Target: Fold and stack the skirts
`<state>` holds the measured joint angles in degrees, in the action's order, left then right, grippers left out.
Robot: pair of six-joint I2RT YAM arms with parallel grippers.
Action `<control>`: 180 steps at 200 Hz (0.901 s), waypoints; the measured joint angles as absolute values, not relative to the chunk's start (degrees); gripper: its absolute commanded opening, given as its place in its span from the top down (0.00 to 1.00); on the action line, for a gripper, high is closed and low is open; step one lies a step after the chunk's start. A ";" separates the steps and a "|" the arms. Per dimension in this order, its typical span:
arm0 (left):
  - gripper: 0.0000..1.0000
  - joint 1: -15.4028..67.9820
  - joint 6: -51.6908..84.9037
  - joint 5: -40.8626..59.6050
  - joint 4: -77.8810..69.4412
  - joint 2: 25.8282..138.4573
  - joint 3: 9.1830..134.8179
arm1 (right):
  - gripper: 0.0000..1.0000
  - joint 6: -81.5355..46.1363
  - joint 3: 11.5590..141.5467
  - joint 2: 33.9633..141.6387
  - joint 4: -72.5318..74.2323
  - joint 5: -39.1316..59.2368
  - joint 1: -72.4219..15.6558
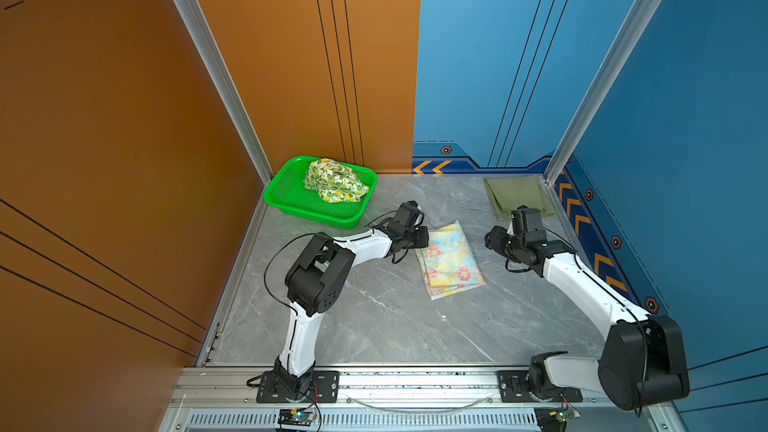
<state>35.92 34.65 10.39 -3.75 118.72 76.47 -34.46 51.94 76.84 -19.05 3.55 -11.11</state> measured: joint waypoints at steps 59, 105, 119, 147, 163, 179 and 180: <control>0.82 34.17 36.73 14.55 -13.52 120.36 71.20 | 0.43 -30.52 63.94 91.57 -19.44 0.16 -19.94; 0.84 33.34 37.39 16.43 -16.32 120.36 69.65 | 0.45 -28.27 74.11 106.28 -19.51 -2.26 -22.20; 0.84 33.10 37.39 16.64 -16.88 120.33 69.28 | 0.46 -27.83 76.31 110.26 -19.49 -2.94 -22.35; 0.85 32.88 37.56 16.75 -17.39 119.70 68.12 | 0.47 -27.14 77.25 115.07 -19.92 -4.23 -22.35; 0.85 32.91 37.58 16.78 -17.47 119.07 67.11 | 0.47 -26.72 77.23 115.52 -19.99 -4.78 -22.37; 0.86 32.88 37.80 16.75 -17.50 118.56 66.26 | 0.46 -26.30 77.23 115.39 -20.08 -4.80 -22.48; 0.86 32.88 37.82 16.75 -17.52 118.54 66.19 | 0.46 -26.26 77.23 115.39 -20.10 -4.80 -22.50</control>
